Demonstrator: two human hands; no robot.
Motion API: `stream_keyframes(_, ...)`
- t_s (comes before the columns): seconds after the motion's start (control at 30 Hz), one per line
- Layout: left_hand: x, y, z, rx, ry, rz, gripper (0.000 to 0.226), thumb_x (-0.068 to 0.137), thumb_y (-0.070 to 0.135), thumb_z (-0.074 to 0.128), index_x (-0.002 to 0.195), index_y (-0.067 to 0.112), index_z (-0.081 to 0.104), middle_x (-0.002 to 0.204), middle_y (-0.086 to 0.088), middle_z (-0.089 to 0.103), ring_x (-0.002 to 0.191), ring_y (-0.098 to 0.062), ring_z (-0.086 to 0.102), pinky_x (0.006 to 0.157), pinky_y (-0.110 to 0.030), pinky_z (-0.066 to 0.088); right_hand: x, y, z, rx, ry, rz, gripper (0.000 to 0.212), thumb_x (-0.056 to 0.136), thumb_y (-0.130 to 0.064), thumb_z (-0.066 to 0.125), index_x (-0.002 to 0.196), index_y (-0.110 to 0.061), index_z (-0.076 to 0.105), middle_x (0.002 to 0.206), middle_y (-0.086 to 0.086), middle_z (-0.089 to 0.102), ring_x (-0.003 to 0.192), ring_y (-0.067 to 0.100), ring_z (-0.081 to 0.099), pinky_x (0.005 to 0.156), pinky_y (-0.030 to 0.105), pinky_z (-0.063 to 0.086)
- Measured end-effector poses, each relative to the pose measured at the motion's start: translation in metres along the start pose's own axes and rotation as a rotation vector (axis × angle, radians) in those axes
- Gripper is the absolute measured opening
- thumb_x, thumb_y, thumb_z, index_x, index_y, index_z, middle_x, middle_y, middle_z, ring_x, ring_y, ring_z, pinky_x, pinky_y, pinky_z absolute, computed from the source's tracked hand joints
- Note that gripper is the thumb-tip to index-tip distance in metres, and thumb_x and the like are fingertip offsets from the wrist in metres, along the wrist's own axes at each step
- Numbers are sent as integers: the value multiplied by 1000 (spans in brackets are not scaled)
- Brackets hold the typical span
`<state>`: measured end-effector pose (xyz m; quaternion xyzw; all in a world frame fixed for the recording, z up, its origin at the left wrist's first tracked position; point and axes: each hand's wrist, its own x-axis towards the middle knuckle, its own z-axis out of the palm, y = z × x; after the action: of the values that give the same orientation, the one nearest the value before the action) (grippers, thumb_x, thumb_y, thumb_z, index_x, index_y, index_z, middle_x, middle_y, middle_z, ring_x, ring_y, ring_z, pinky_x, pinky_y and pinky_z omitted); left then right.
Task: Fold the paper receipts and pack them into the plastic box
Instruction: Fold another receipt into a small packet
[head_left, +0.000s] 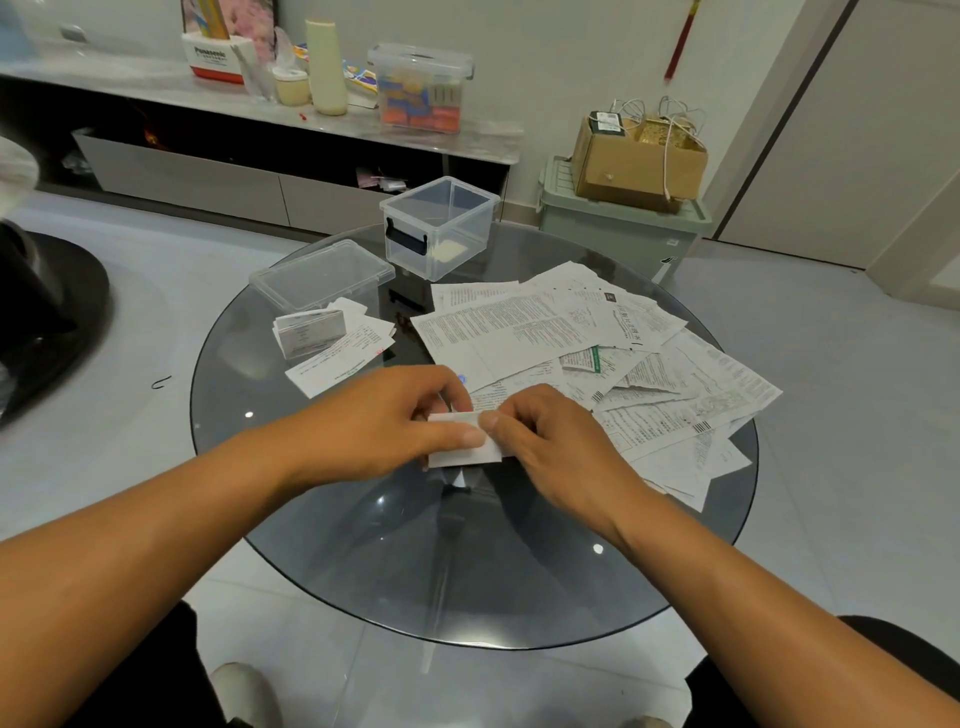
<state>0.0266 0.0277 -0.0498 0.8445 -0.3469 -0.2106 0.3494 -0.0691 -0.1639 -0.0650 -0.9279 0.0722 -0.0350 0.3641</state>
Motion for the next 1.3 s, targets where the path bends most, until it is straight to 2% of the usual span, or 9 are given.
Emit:
stream_keyframes(0.07,2,0,4,103,29,6,17,89,46,72,92,31,65,87,8,70,73,-5,65,76,-41,58,0,0,2,53,16,-6,34,101,-46,57,81,-20,66,75,-4,63,69,12,57,67,36,47)
stream_keyframes(0.27,3,2,6,145,113,58,27,82,36,82,84,23,58,115,7,63,90,-11,60,80,-40,54,-2,-5,-2,405,98,2,5,90,-27,79,88,-25,75,93,-7,76,89,16,72,88,52,58)
stream_keyframes(0.43,1,3,12,-98,113,12,45,81,34,83,110,41,49,88,21,69,77,-1,66,64,-14,46,-5,-13,-8,546,190,-90,16,85,-3,81,89,-17,75,88,-7,77,85,10,74,81,30,61)
stream_keyframes(0.5,2,8,13,-147,62,9,30,87,30,79,109,30,60,83,12,73,68,-3,67,57,-14,45,-6,-18,-10,631,233,-135,26,84,0,81,98,-21,73,91,-5,77,87,10,75,80,25,60)
stream_keyframes(0.67,-1,17,15,-383,-16,2,11,99,8,61,110,6,63,86,-11,76,64,-17,65,53,-22,51,-2,-13,-4,420,143,-45,29,78,-31,89,98,-30,68,83,-7,69,73,9,64,70,30,56)
stream_keyframes(0.77,-4,17,14,-414,-95,22,14,101,10,58,109,-1,62,88,-12,76,65,-18,65,54,-22,52,-2,-9,-2,423,110,-43,30,88,-34,81,78,-11,63,66,3,66,56,18,59,58,39,51)
stream_keyframes(0.9,-2,20,2,-434,-70,-17,16,102,18,57,99,3,63,76,-9,73,57,-14,62,49,-22,50,-5,-17,-9,435,95,-71,38,101,-34,63,84,0,64,65,8,71,48,22,60,62,39,55)
stream_keyframes(1.2,-6,28,12,-475,279,-151,42,106,41,45,76,19,65,58,6,62,53,-1,54,55,-14,43,0,-21,-10,457,62,12,49,109,-39,46,82,-2,64,56,9,67,44,17,53,57,27,46)
stream_keyframes(1.3,-5,19,-8,-142,392,-178,43,108,37,42,76,17,63,68,5,65,64,-13,58,61,-31,46,3,-12,-7,377,145,65,49,108,-44,44,81,-12,70,68,5,71,60,15,62,69,35,52)
